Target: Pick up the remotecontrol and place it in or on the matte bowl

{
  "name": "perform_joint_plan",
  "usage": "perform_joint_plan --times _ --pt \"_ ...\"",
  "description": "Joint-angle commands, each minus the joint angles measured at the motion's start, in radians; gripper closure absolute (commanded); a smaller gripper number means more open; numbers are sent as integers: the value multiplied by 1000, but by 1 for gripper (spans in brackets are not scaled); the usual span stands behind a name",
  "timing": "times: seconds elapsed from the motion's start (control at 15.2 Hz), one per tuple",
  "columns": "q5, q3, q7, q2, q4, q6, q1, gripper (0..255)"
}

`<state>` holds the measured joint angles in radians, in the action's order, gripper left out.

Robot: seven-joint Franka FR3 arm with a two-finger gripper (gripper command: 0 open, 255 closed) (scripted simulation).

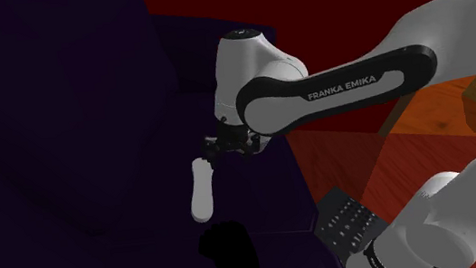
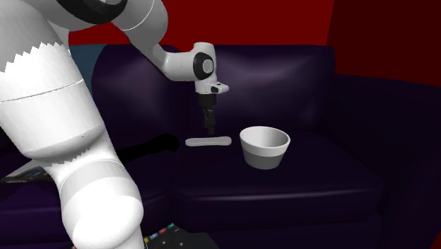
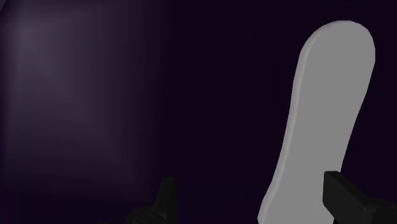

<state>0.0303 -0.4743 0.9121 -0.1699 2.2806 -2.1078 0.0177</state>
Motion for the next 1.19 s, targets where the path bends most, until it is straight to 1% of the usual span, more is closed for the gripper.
perform_joint_plan --times 0.0,0.26,0.33,0.79,1.12 --pt "-29 -29 83 80 -43 -30 1 0" --pt "-114 -57 240 252 -153 -68 20 0" --pt "-118 -56 248 262 -160 -70 24 0" --pt "-164 -46 279 322 -118 -163 31 0" --pt "-163 -46 279 322 -118 -163 31 0"
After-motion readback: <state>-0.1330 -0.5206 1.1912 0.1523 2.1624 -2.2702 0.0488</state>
